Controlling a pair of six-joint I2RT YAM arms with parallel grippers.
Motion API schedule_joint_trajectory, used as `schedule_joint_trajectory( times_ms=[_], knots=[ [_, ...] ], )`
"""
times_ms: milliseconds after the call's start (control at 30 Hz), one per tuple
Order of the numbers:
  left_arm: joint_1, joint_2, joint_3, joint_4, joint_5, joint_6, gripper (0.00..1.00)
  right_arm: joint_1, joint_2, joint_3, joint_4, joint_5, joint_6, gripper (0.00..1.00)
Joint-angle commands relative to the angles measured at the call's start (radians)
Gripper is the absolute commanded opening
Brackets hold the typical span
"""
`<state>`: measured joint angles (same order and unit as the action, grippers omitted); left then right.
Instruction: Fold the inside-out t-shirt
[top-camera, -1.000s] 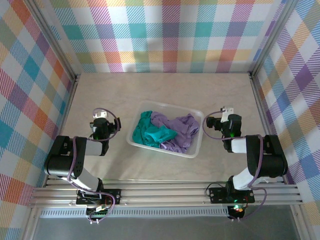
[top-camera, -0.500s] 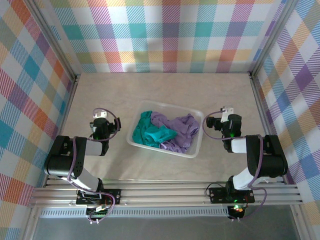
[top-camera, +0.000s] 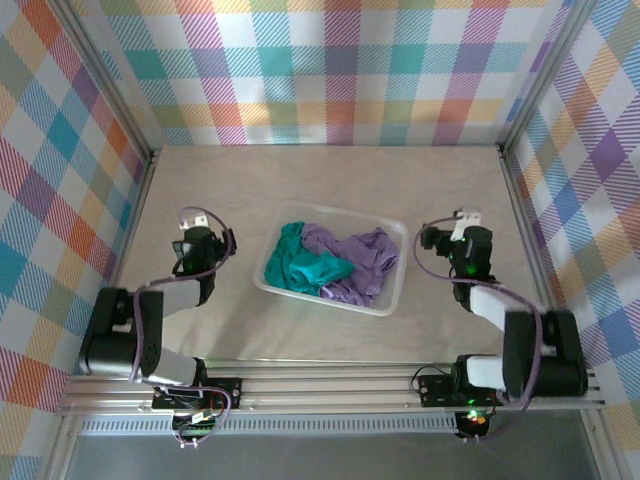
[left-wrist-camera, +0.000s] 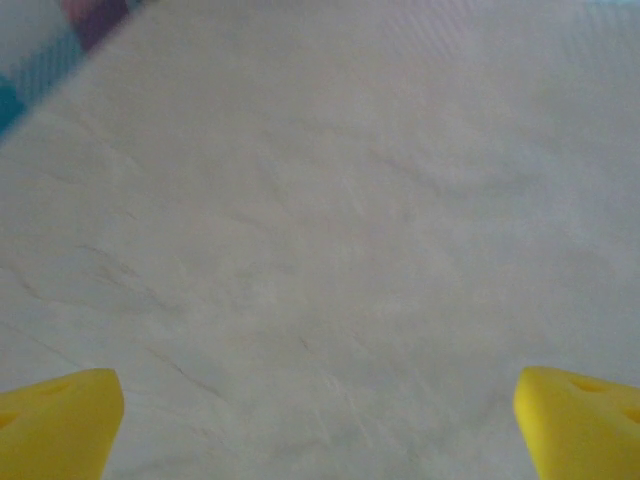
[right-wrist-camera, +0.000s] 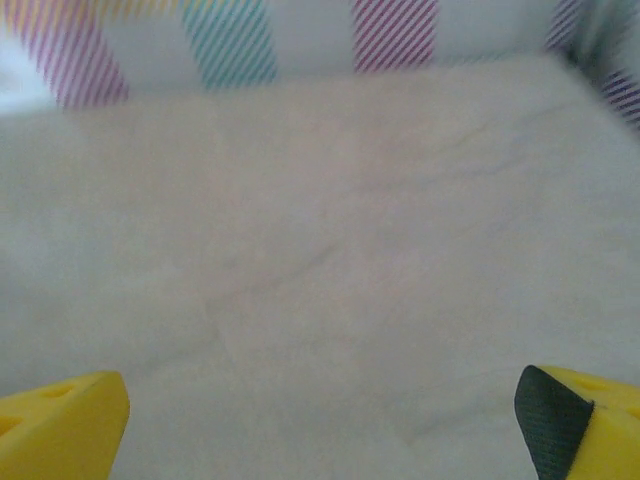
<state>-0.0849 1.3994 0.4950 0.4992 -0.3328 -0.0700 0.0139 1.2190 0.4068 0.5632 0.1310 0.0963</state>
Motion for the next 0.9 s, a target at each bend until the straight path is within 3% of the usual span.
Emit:
schedule_joint_trajectory(
  times_ms=[0,67,133,200,267,333,433,667,767,867],
  knots=[
    [0.001,-0.167,0.096,-0.302,-0.133,-0.157,0.99,-0.007,-0.202,0.052,-0.263,0.14,0.175,1.0],
    [0.0,-0.232,0.128,-0.417,-0.033,-0.236,0.98,-0.005,-0.29,0.11,-0.431,0.035,0.224,0.97],
    [-0.013,-0.275,0.137,-0.446,0.211,-0.303,0.93,0.061,-0.312,0.161,-0.522,-0.145,0.229,0.89],
    [-0.048,-0.292,0.134,-0.433,0.373,-0.376,0.93,0.232,-0.281,0.221,-0.606,-0.218,0.152,0.89],
    [-0.085,-0.295,0.148,-0.469,0.458,-0.413,0.93,0.427,-0.225,0.294,-0.718,-0.29,0.02,0.91],
    [-0.109,-0.296,0.18,-0.58,0.448,-0.407,0.93,0.574,-0.145,0.375,-0.833,-0.321,-0.032,0.93],
    [-0.116,-0.301,0.194,-0.682,0.365,-0.375,0.94,0.704,-0.007,0.461,-0.858,-0.342,-0.039,0.93],
    [-0.119,-0.299,0.21,-0.735,0.35,-0.34,0.95,0.784,0.362,0.706,-0.89,-0.299,-0.111,0.91],
    [-0.125,-0.284,0.205,-0.75,0.334,-0.333,0.95,0.793,0.469,0.799,-0.892,-0.324,-0.115,0.74],
    [-0.131,-0.265,0.201,-0.748,0.336,-0.334,0.95,0.794,0.534,0.869,-0.896,-0.345,-0.104,0.5]
  ],
)
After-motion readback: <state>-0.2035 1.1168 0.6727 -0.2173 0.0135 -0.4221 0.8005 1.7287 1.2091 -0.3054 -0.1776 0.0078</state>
